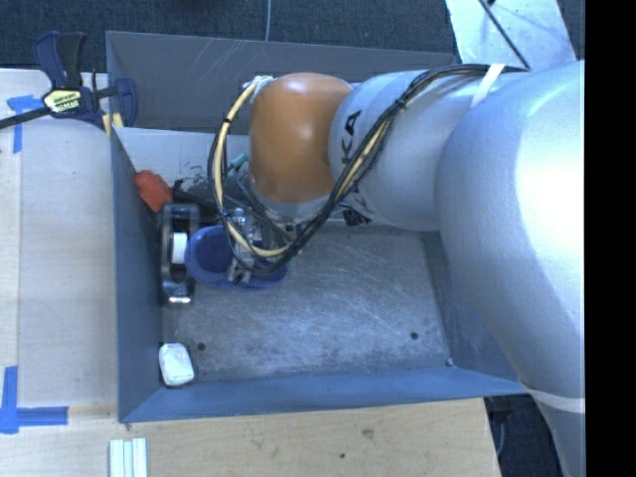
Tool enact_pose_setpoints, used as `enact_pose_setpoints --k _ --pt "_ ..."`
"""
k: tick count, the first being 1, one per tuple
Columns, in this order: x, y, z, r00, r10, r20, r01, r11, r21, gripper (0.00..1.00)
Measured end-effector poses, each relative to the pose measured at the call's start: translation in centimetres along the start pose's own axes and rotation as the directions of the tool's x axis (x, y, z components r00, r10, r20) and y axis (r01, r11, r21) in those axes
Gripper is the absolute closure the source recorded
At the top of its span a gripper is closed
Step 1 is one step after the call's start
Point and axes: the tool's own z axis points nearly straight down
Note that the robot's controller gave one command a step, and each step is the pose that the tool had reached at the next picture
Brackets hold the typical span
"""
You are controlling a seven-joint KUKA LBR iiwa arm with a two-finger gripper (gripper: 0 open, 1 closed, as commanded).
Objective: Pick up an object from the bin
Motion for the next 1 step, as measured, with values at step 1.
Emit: enact_pose_setpoints --k 1 --pt "0.08 -1.44 -10.60 1.000 0.020 0.012 -0.020 1.000 -0.003 1.00"
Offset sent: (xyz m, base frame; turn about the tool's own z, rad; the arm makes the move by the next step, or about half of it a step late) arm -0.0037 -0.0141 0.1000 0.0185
